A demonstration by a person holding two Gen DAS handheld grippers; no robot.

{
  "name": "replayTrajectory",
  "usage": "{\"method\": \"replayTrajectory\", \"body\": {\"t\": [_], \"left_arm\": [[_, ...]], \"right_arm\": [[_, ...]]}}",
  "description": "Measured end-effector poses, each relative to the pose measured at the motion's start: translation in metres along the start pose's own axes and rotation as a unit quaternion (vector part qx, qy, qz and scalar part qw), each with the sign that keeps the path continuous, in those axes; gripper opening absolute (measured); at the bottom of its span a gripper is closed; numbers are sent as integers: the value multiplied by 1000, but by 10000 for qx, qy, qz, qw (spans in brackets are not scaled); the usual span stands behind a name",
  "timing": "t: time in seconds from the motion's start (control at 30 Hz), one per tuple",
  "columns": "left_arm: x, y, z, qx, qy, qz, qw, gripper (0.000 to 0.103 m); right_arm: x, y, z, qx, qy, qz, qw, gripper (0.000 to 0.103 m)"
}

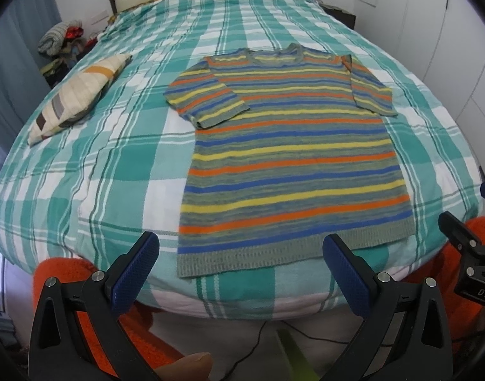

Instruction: Fold small clothes

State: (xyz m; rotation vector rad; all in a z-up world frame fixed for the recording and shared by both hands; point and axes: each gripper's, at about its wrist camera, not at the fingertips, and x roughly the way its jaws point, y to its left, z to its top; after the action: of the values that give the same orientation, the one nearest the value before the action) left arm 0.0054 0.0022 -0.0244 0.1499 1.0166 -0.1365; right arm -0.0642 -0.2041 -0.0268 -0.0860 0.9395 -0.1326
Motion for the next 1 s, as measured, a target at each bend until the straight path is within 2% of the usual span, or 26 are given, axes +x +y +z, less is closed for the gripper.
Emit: {"method": "replayTrajectory", "body": {"t": [0.1, 0.23, 0.87, 1.0], "left_arm": [[1, 1, 0, -29, 71, -91, 9999, 103], [-1, -2, 0, 58, 6, 55, 10000, 103], [0, -2, 1, 113, 55, 105, 9999, 103], [1, 1, -1, 56, 43, 98, 9999, 103]], "right_arm": [[1, 1, 0, -17, 26, -17, 10000, 103], [1, 2, 0, -32, 42, -42, 10000, 103], [6, 2, -2, -7, 113, -49, 9999, 103], [12, -6, -3, 43, -1, 52, 10000, 103]]}}
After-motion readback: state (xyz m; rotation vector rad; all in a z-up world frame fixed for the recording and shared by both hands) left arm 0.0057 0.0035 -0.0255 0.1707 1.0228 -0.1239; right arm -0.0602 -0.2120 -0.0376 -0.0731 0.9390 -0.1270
